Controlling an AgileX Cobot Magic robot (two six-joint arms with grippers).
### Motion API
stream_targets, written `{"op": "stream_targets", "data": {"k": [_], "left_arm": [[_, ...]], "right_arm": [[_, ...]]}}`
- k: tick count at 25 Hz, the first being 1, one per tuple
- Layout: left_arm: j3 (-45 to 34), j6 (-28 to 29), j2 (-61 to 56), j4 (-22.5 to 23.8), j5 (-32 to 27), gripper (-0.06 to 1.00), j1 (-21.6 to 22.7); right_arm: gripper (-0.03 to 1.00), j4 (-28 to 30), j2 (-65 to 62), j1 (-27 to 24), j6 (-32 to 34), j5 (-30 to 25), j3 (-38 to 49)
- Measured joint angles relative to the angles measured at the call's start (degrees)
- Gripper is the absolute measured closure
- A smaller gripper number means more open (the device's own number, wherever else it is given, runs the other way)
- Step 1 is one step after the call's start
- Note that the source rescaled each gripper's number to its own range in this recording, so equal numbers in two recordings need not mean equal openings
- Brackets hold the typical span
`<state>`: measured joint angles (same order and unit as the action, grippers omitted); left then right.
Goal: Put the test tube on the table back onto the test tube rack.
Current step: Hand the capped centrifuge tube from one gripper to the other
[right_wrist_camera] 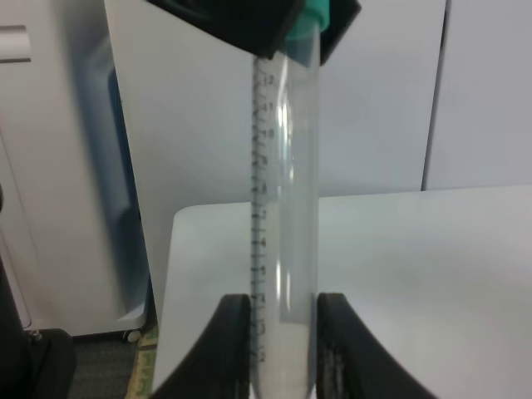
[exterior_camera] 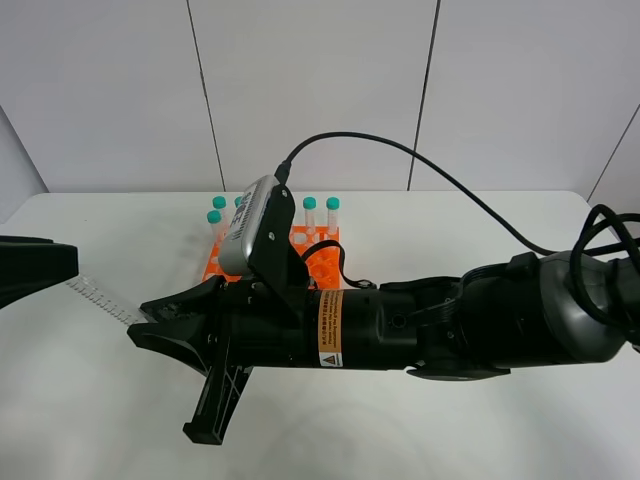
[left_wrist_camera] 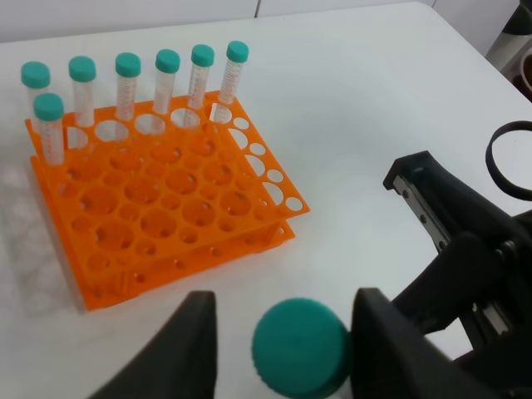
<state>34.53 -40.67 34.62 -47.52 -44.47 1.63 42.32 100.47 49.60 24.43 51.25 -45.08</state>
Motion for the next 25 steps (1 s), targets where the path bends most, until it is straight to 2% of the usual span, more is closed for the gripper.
{"op": "stream_targets", "data": {"k": [2,7,12,25], "left_arm": [[0.0,-0.1,0.0,-0.5,-0.2,0.47,0.0],[0.0,-0.8,0.0,-1.5,-0.2,0.47,0.0],[0.0,-3.8,0.0,-4.4,0.1,0.47,0.0],[-0.1,-4.4,0.0,-5.4,-0.5,0.48,0.0]], "right_arm": [[0.96,-0.1,0.0,0.0,0.0,0.0,0.0],[0.96,-0.1,0.0,0.0,0.0,0.1,0.0],[0.97,0.3,0.0,0.0,0.8,0.9,0.0],[0.97,4.6,0.0,-0.2,7.0,2.5,0.0]]}}
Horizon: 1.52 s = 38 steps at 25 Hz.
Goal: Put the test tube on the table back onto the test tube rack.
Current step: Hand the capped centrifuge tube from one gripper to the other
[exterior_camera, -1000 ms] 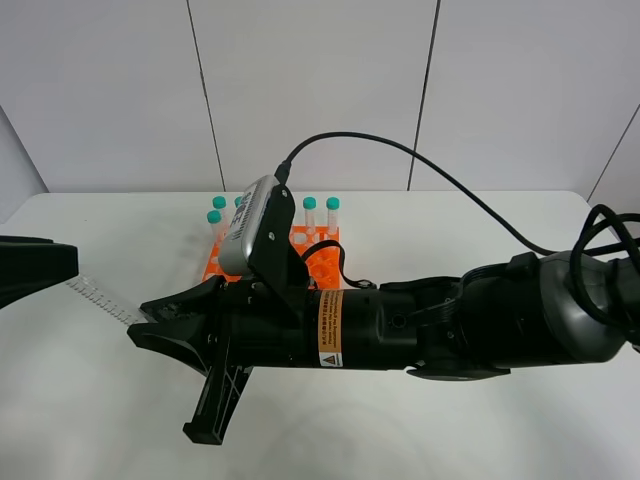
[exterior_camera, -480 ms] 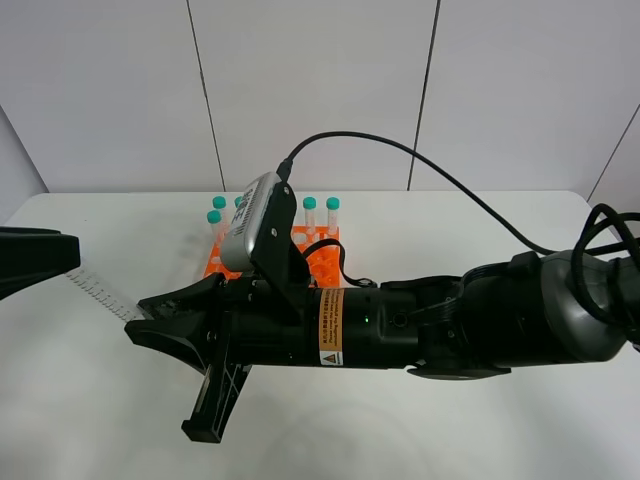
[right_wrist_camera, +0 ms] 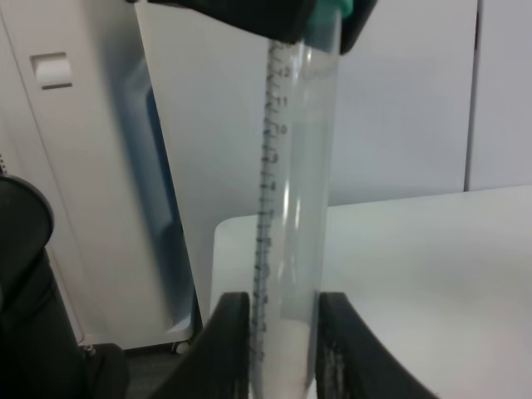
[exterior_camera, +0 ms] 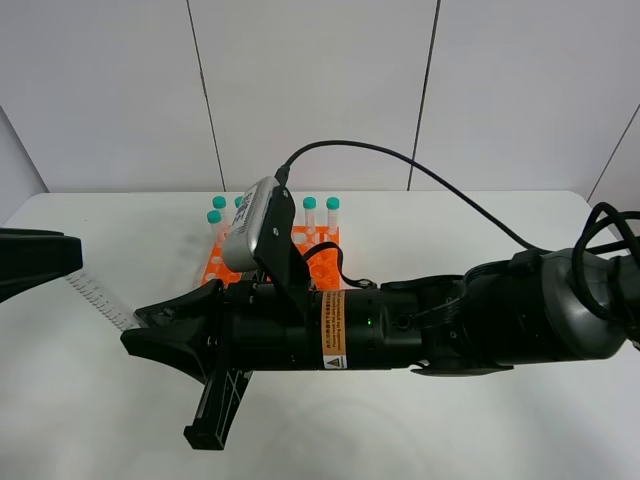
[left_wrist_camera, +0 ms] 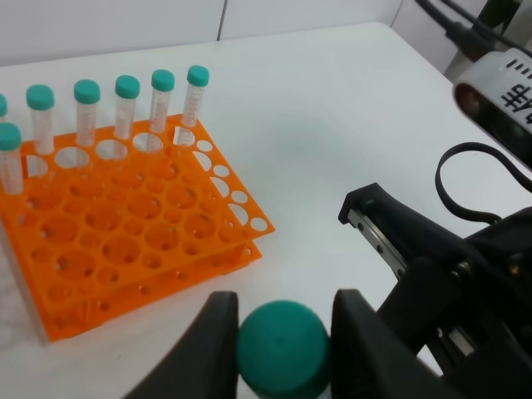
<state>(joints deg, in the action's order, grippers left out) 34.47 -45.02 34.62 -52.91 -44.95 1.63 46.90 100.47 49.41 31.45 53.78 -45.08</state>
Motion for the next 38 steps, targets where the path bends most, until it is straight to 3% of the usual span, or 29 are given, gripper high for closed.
{"op": "stream_targets", "data": {"k": [12,13,17,20,26,34,38], "left_arm": [[-0.1,0.0,0.0,-2.1,0.7,0.48,0.0],[-0.1,0.0,0.0,-2.3,0.9,0.48,0.0],[-0.1,0.0,0.1,-3.7,1.3,0.48,0.0],[-0.1,0.1,1.6,-4.5,1.2,0.48,-0.1],[0.0,-6.0,3.7,-6.9,3.0,0.48,-0.1],[0.3,-7.2,3.7,-8.8,4.1,0.48,-0.1],[0.3,-7.2,3.7,-8.8,4.1,0.48,-0.1]], "right_arm": [[0.97,0.5,0.0,-0.2,0.6,2.3,0.0],[0.95,0.5,0.0,-0.2,0.6,2.4,0.0],[0.67,3.0,0.0,-0.2,0.4,4.6,0.0],[0.59,4.2,0.0,-0.2,0.4,5.0,0.0],[0.58,4.8,0.0,0.0,-0.6,-0.1,0.0],[0.58,2.9,0.0,0.2,-4.2,-4.2,0.0],[0.58,0.8,0.0,0.2,-8.4,-9.9,0.0]]}}
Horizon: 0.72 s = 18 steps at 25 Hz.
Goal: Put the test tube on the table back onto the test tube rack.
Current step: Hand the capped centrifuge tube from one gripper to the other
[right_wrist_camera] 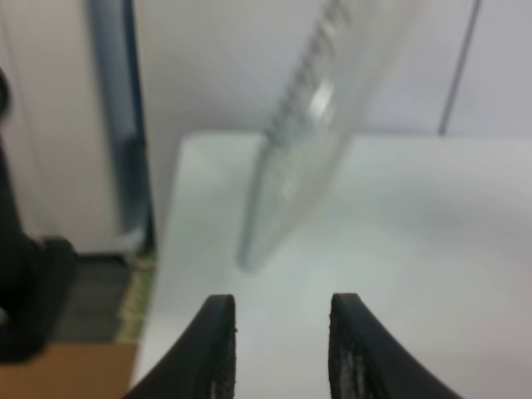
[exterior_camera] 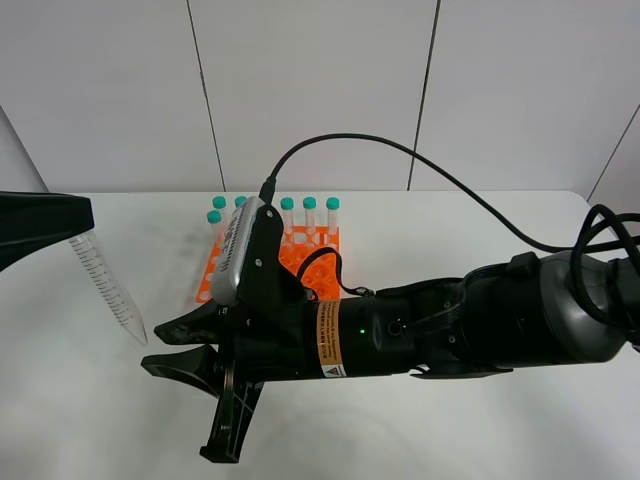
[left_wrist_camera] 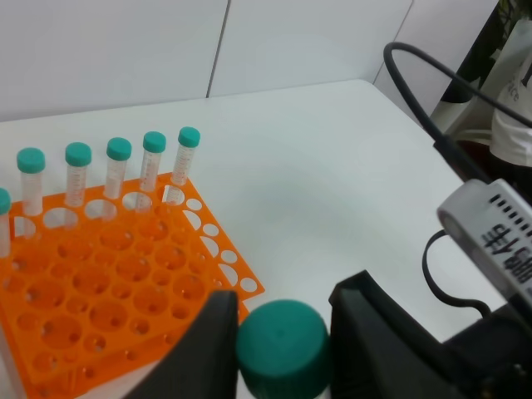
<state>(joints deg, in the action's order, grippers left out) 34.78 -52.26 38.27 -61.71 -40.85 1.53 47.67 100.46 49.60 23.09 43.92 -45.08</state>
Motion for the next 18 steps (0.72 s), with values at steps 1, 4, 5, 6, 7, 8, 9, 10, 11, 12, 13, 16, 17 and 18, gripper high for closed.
{"op": "stream_targets", "data": {"k": [1,4,5,6,7,8,9,10,11,12,13,16,17,18], "left_arm": [[0.0,0.0,0.0,0.1,-0.1,0.48,0.0],[0.0,0.0,0.0,0.1,-0.5,0.48,0.0],[0.0,0.0,0.0,0.1,-0.6,0.48,0.0],[0.0,0.0,0.0,0.1,-0.6,0.48,0.0],[0.0,0.0,0.0,0.1,-0.8,0.48,0.0],[0.0,0.0,0.0,0.1,-1.0,0.48,0.0],[0.0,0.0,0.0,0.1,-1.1,0.48,0.0],[0.0,0.0,0.0,0.1,-1.3,0.48,0.0],[0.0,0.0,0.0,0.1,-1.5,0.48,0.0],[0.0,0.0,0.0,0.1,-1.6,0.48,0.0],[0.0,0.0,0.0,0.1,-1.7,0.48,0.0],[0.0,0.0,0.0,0.1,-2.0,0.48,0.0],[0.0,0.0,0.0,0.1,-2.0,0.48,0.0],[0.0,0.0,0.0,0.1,-2.0,0.48,0.0]], "right_arm": [[0.58,-0.7,0.0,0.0,-1.1,-1.6,0.0],[0.58,-3.0,0.0,0.0,-4.1,-5.8,0.0],[0.58,-4.3,0.0,0.0,-5.3,-7.3,0.0],[0.58,-5.7,0.0,0.0,-6.4,-8.7,0.0],[0.58,-7.4,0.0,-0.1,-7.7,-10.1,0.0],[0.58,-9.2,0.0,-0.4,-8.9,-11.4,0.0],[0.58,-10.4,0.0,-0.8,-9.7,-12.6,0.0],[0.58,-11.5,0.0,-1.5,-10.2,-13.6,0.0],[0.58,-12.1,0.0,-2.4,-10.5,-14.6,0.0],[0.58,-12.4,0.0,-3.4,-10.6,-15.8,0.0],[0.58,-12.5,0.0,-4.1,-10.6,-17.1,0.0],[0.58,-11.9,0.0,-5.7,-11.5,-22.1,-0.1],[0.58,-10.9,0.0,-5.9,-12.2,-25.1,-0.6],[0.58,-10.0,0.1,-6.0,-12.6,-27.9,-1.6]]}}
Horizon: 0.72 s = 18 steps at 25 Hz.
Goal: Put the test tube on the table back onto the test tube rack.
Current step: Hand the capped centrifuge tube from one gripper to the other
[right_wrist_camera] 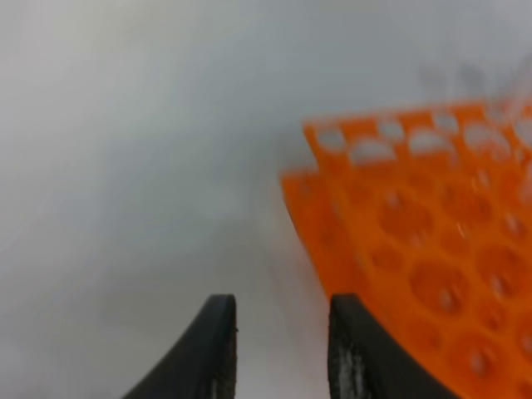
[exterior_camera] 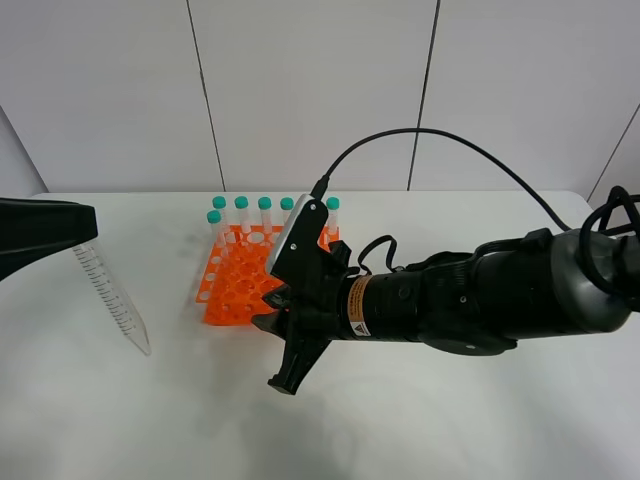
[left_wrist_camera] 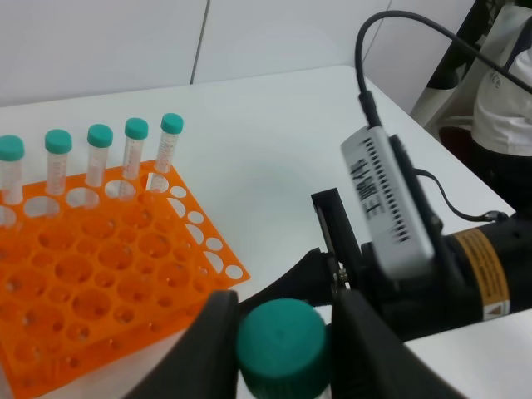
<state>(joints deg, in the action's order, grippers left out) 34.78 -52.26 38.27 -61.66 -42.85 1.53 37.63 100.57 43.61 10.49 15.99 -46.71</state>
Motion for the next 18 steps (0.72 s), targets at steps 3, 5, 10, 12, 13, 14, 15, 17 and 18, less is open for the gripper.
{"op": "stream_targets", "data": {"k": [3,5,10,12,13,14,15,17,18], "left_arm": [[0.0,0.0,0.0,0.0,0.0,0.48,0.0],[0.0,0.0,0.0,0.0,-0.1,0.48,0.0],[0.0,0.0,0.0,0.0,-0.4,0.48,0.0],[0.0,0.0,0.0,0.0,-0.4,0.48,0.0],[0.0,0.0,0.0,0.0,-0.4,0.48,0.0],[0.0,0.0,0.0,0.0,-0.4,0.48,0.0],[0.0,0.0,0.0,0.0,-0.4,0.48,0.0],[0.0,0.0,0.0,0.0,-0.4,0.48,0.0],[0.0,0.0,0.0,0.0,-0.4,0.48,0.0]], "right_arm": [[0.58,0.7,1.2,0.0,-0.7,-9.9,-5.2],[0.58,0.8,2.3,0.0,-1.3,-16.3,-9.0],[0.58,0.1,4.6,-1.6,-1.9,-23.3,-15.6],[0.58,-1.1,4.7,-3.8,-1.1,-23.3,-16.1],[0.58,-1.7,4.7,-5.4,-0.9,-23.3,-16.2],[0.58,-2.6,4.7,-7.0,-0.7,-23.3,-16.3],[0.58,-3.5,4.7,-8.7,-0.6,-23.8,-16.3],[0.58,-4.9,4.7,-11.5,-0.6,-24.9,-16.3],[0.58,-5.3,4.7,-12.7,-0.7,-25.7,-16.3]]}}
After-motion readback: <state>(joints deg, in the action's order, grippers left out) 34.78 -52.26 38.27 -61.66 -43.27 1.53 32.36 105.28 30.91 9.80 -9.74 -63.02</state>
